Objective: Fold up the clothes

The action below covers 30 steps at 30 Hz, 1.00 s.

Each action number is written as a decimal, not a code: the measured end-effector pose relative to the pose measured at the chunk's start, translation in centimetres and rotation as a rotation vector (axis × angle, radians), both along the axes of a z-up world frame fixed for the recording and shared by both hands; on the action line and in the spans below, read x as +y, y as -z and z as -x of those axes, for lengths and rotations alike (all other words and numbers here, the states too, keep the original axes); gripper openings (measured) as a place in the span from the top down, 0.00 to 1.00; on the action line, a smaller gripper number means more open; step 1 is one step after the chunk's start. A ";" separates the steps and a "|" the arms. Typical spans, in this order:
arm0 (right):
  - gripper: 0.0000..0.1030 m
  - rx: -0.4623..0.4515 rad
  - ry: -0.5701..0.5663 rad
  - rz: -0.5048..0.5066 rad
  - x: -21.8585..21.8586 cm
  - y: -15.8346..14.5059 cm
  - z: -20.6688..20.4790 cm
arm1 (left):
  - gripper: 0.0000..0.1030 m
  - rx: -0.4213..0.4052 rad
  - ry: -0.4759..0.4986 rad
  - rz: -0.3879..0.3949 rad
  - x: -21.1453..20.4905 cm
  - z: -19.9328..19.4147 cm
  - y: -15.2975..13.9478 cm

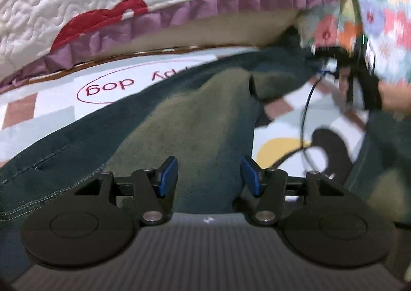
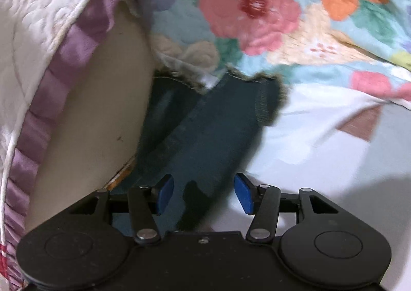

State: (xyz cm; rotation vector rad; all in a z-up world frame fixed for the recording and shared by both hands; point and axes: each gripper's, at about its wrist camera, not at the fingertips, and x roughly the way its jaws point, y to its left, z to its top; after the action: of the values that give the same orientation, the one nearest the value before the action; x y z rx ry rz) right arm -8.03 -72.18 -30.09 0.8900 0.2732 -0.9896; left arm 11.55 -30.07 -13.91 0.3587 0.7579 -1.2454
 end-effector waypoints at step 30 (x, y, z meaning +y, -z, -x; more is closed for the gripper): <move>0.67 0.306 -0.093 0.221 -1.9 -10.9 -3.6 | 0.62 -0.030 -0.170 -0.062 1.9 -3.1 1.0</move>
State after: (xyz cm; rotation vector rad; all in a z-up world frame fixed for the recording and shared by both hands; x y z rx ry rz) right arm -4.40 -74.11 -19.18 0.5194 0.4508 -1.0461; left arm 14.66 -28.16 -14.89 0.3558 0.7861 -1.0563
